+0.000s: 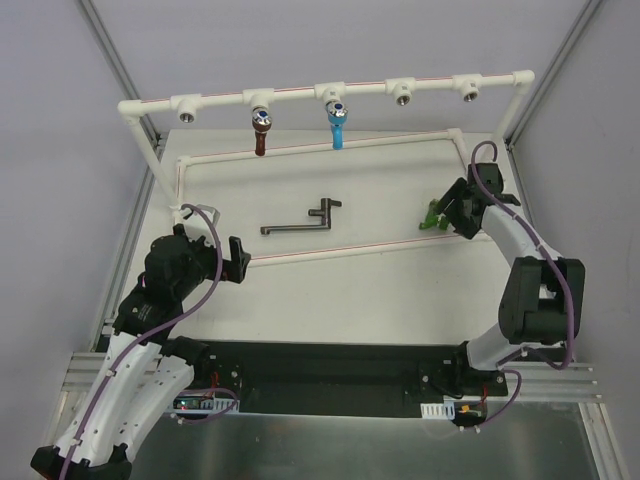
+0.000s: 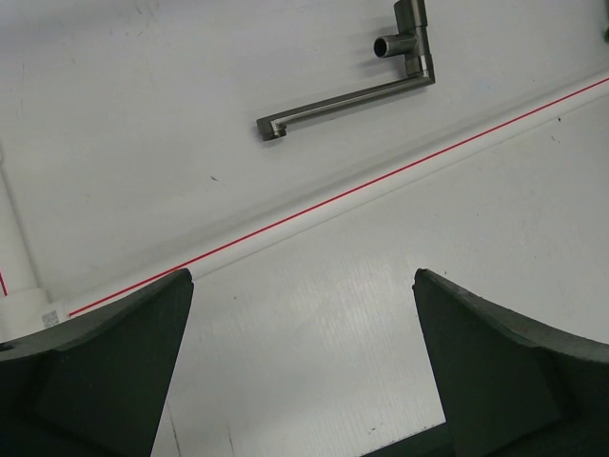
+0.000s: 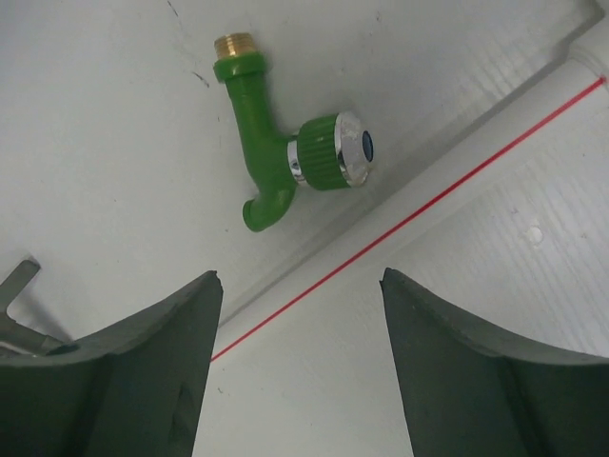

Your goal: Install the water faucets

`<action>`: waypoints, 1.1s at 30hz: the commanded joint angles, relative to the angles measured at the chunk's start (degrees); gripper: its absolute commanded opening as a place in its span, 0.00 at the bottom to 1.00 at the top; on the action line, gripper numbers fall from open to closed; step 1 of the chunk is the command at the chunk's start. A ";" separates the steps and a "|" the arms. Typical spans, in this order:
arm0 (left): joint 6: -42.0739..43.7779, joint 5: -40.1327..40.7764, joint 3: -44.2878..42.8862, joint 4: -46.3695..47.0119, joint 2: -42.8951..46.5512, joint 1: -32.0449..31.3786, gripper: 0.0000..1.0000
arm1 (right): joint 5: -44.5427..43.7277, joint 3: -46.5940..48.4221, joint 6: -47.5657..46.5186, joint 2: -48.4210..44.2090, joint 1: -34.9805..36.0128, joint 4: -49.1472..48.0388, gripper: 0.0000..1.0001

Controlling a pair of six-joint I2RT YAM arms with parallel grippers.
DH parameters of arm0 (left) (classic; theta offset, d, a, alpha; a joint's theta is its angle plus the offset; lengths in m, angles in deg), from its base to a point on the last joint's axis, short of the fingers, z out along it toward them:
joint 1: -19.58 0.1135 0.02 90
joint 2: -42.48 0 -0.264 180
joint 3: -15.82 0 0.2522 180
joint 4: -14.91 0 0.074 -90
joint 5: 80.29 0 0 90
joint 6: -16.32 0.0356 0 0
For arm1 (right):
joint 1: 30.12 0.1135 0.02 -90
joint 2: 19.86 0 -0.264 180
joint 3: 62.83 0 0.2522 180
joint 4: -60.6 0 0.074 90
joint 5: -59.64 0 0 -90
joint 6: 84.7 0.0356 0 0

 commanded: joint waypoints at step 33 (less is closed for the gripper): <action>2.44 2.10 0.51 0.96 -6.06 0.33 0.99 | 2.14 8.23 7.11 21.53 -3.65 -9.69 0.80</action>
